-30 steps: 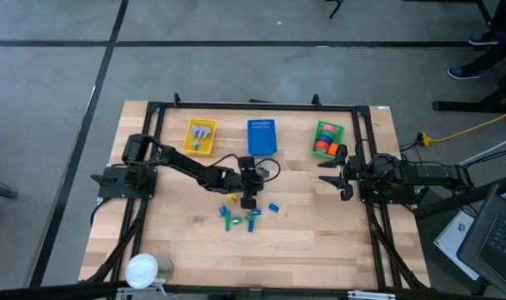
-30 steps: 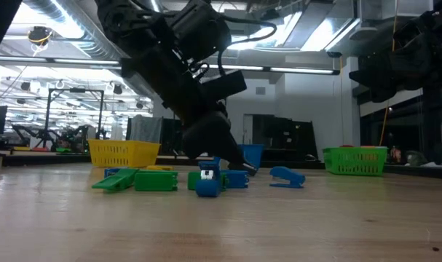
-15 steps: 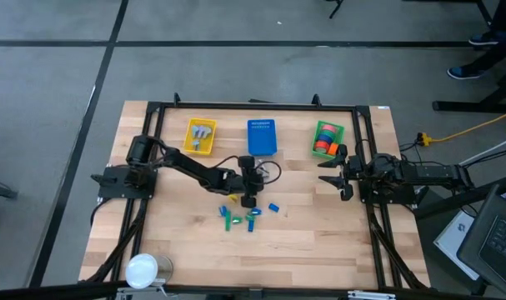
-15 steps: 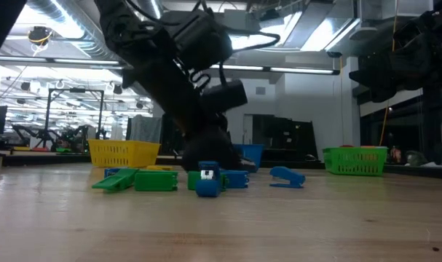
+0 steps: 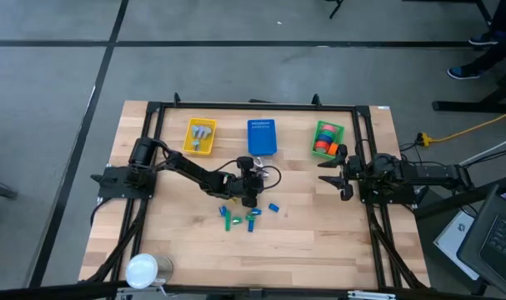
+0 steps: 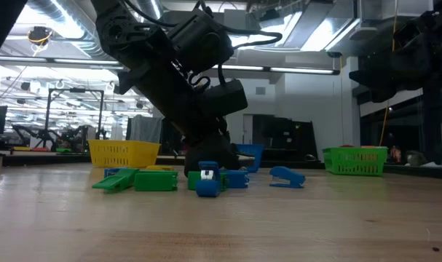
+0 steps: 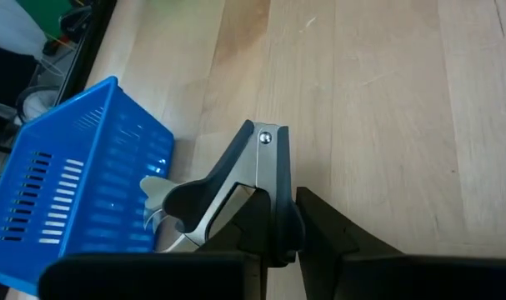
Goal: Pick and place Stapler, Stapler remover, tape
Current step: Put the black staple remover into the yellow basket
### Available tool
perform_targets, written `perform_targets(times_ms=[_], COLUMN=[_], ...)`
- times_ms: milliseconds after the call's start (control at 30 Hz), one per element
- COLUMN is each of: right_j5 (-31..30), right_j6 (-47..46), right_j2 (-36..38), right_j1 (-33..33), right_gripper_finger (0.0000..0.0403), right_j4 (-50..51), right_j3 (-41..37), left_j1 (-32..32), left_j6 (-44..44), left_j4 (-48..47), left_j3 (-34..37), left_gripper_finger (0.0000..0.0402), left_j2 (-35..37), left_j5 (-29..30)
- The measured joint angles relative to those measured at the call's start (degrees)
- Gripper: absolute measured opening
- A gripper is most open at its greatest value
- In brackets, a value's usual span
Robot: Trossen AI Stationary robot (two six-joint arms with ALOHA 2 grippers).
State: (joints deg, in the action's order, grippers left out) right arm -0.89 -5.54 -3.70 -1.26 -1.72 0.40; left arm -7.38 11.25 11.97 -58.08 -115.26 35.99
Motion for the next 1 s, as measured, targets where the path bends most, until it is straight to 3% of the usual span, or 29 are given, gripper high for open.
perform_targets(times_ms=[433, 800, 1000], right_j5=[0.0, 0.0, 0.0], right_j6=[0.0, 0.0, 0.0], right_j2=[0.0, 0.0, 0.0], right_j1=[0.0, 0.0, 0.0], right_gripper_finger=[0.0210, 0.0210, 0.0210], right_j4=[0.0, 0.0, 0.0], right_j3=[0.0, 0.0, 0.0], left_j1=[0.4, 3.6, 6.0], left_j6=[-6.1, -8.6, -11.5], left_j4=[-1.8, -15.4, -26.0], left_j3=[0.0, 0.0, 0.0], left_gripper_finger=[0.0031, 0.0031, 0.0031], left_j2=[4.1, 17.0, 23.6], left_j5=[-2.9, -2.6, 1.5])
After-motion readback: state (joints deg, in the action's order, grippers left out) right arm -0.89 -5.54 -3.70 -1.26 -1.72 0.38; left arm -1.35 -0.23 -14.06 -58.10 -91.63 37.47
